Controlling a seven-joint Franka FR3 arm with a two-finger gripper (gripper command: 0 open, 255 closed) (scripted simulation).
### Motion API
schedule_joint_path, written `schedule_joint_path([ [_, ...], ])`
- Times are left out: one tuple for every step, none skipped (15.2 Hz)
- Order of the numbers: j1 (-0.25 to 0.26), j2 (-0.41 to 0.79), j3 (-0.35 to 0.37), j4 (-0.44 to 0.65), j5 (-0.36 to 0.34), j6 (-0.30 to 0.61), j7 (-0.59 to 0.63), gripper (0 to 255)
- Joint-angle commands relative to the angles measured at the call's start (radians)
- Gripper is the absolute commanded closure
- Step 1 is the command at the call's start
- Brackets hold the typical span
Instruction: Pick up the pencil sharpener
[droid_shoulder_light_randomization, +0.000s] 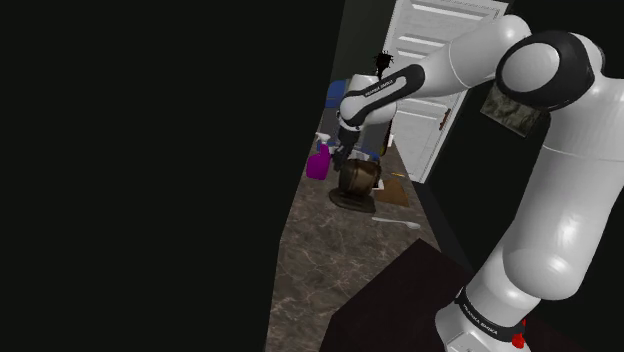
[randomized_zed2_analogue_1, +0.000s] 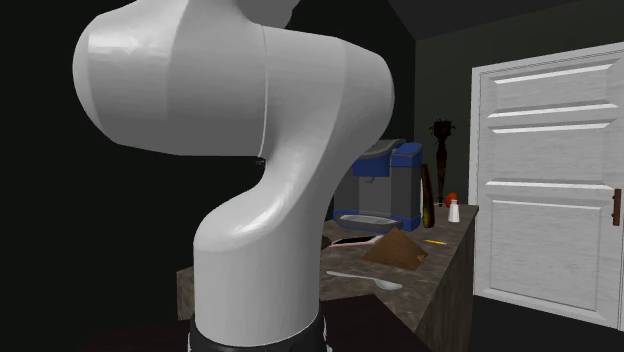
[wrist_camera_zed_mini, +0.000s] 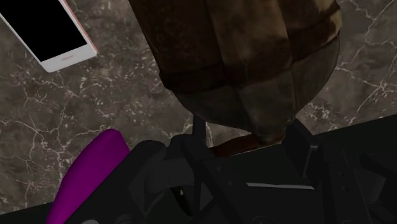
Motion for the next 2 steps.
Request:
schedule_joint_path([
  [0.001, -0.01, -0.001, 0.005, -0.003, -0.012, 0.003, 255],
  [0.001, -0.01, 0.0, 0.005, -0.003, -0.012, 0.003, 255],
])
